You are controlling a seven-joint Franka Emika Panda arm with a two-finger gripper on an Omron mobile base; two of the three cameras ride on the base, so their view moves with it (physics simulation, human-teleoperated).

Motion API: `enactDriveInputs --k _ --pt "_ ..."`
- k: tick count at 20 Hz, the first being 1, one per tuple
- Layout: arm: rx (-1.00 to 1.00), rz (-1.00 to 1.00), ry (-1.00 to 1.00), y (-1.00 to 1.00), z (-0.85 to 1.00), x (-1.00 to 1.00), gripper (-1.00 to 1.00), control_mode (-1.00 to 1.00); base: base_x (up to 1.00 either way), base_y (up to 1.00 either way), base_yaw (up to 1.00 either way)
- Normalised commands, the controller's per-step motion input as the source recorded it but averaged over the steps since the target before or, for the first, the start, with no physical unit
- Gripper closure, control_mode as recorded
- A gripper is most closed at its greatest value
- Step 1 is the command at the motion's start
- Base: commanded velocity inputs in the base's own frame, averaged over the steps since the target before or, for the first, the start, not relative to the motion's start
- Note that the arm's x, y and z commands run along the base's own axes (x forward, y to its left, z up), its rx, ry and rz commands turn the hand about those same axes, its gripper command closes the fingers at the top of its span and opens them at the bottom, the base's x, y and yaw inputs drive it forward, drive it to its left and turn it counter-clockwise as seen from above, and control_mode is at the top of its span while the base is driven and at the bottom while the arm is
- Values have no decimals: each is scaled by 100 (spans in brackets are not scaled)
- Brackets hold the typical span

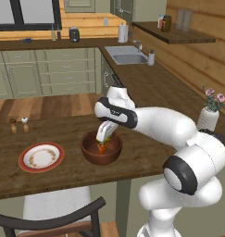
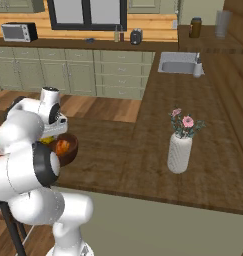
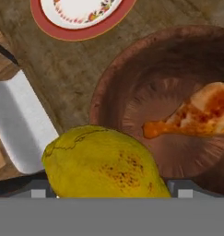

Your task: Pick the chicken drumstick and lemon from their plates and place them in the bowl. Then put the bowl in the fridge.

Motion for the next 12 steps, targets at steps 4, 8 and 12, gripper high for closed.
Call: enactDriveInputs --k 4,8,12 --pt "0 -7 20 4 -14 10 -100 -100 0 0 0" --pt "0 -9 13 -5 0 0 -100 -100 0 0 0" --pt "0 -9 5 -7 -3 -2 -100 -100 0 0 0"
